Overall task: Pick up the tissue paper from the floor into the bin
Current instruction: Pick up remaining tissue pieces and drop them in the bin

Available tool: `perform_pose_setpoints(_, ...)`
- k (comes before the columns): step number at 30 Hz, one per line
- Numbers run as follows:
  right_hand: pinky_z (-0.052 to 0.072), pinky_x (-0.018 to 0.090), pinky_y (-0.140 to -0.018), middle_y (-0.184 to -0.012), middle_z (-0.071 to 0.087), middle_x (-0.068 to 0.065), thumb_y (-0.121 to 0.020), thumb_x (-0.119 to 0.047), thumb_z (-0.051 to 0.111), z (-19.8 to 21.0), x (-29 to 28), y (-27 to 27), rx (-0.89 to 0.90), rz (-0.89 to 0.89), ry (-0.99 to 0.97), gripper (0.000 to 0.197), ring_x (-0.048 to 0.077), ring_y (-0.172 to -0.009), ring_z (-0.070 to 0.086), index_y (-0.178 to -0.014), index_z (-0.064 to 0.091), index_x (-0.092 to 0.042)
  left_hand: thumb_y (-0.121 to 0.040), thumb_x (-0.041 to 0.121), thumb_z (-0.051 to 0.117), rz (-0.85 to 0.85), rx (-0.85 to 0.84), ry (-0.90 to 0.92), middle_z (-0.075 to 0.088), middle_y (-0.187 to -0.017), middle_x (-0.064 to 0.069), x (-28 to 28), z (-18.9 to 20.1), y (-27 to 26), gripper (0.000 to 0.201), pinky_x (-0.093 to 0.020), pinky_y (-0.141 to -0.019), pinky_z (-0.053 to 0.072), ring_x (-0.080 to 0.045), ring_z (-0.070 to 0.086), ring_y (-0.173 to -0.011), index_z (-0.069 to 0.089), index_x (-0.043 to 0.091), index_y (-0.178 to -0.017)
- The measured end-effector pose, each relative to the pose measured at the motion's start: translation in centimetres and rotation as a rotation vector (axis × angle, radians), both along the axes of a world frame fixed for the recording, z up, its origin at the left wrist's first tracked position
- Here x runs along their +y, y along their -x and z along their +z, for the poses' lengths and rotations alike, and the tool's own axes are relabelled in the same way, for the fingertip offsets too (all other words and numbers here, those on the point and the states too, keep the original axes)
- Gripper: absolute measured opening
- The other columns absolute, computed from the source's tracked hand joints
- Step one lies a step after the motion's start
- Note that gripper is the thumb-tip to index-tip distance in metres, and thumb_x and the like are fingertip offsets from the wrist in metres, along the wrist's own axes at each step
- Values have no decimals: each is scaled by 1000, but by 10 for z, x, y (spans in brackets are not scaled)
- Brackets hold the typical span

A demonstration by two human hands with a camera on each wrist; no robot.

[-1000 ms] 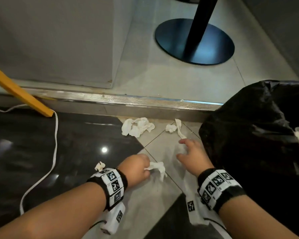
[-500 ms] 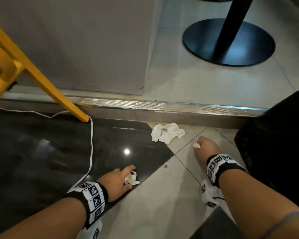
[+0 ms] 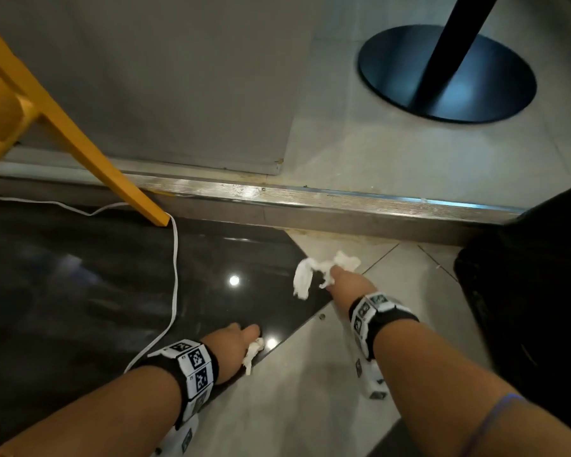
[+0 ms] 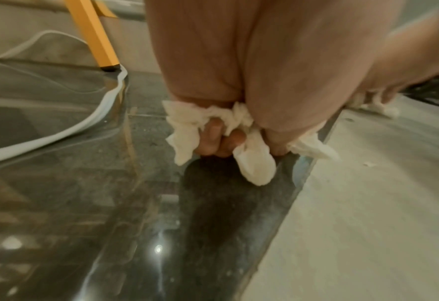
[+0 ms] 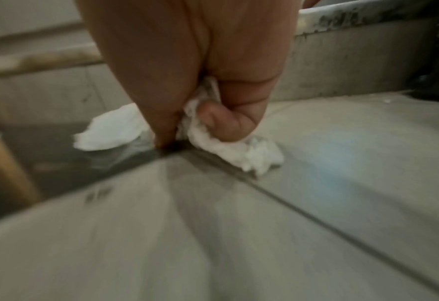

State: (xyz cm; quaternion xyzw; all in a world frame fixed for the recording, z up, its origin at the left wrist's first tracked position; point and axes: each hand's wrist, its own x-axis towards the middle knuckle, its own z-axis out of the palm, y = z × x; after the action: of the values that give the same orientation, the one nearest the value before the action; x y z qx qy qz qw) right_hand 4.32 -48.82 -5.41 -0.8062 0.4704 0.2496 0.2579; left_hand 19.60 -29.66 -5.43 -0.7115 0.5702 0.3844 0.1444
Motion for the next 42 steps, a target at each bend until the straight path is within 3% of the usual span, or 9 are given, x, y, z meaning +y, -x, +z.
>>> perform_pose_setpoints(7, 43, 30, -91, -119, 62, 9, -92, -30, 47, 70, 30, 54, -312, -305, -123, 36, 26, -110, 58, -122, 57, -14, -87, 26, 47, 11, 7, 49, 41, -93, 0, 5, -4, 0, 17, -27, -83, 42, -18, 46, -80, 42, 21, -103)
perform_pose_setpoints(12, 41, 27, -58, -55, 51, -5, -80, -28, 56, 214, 8, 118, -649, -423, 188, 18, 8, -53, 48, -64, 55, -19, -88, 25, 43, 17, -48, 10, 62, -101, -4, -6, -13, 1, 9, -27, -87, 45, -23, 62, -96, 36, 28, -83)
perform_pose_setpoints(16, 49, 36, -55, -65, 63, 18, -75, -19, 57, 317, 6, 201, -653, -530, 503, 13, 24, -55, 56, -77, 64, -9, -90, 27, 44, 4, -103, -50, 69, -109, -5, -23, -14, 4, 26, -25, -86, 44, -20, 63, -103, 47, 21, -65)
perform_pose_setpoints(19, 54, 48, -69, -74, 67, 19, -61, -27, 57, 360, 1, 258, -628, -669, 697, 29, 37, -65, 61, -88, 67, -21, -97, 27, 38, 31, -87, -14, 66, -116, -7, -55, 5, 15, 28, -24, -84, 45, -19, 62, -107, 63, 14, -96)
perform_pose_setpoints(23, 47, 36, -64, -70, 58, 7, -69, -16, 60, 355, -24, 322, -563, -842, 697, 16, 24, -62, 52, -83, 65, -22, -93, 25, 47, 150, 93, 195, 72, -86, -9, -117, 75, 55, 29, -30, -65, 48, -29, 66, -79, 64, 9, -76)
perform_pose_setpoints(26, 51, 28, -64, -99, 59, 9, -81, -18, 64, 310, -33, 352, -173, -721, 494, 49, 19, -70, 58, -128, 51, -20, -83, 25, 45, 149, 167, 515, 67, -68, 2, -164, 159, 114, 22, -25, -56, 44, -28, 56, -66, 60, 10, -79)
perform_pose_setpoints(32, 53, 31, -80, -139, 49, 5, -83, -31, 67, 298, -15, 413, -147, -543, 425, 62, 19, -87, 58, -138, 40, -33, -88, 25, 39, -204, 238, 908, 49, -96, -16, -239, 297, 293, 29, -29, -68, 32, -29, 50, -82, 50, 7, -108)
perform_pose_setpoints(37, 58, 31, -71, -96, 66, -2, -86, -22, 63, 317, 15, 476, -469, -572, 420, 18, 17, -83, 67, -104, 63, -23, -82, 25, 58, -375, 82, 717, 52, -128, -12, -242, 304, 412, 56, -35, -78, 47, -30, 57, -101, 37, 17, -133)
perform_pose_setpoints(42, 55, 27, -57, -78, 73, 7, -80, -13, 61, 273, 38, 519, -265, -388, -88, 12, 17, -70, 71, -77, 71, -17, -86, 22, 57, -497, -133, 604, 50, -137, -8, -218, 286, 444, 56, -40, -95, 46, -29, 54, -115, 35, 17, -137)
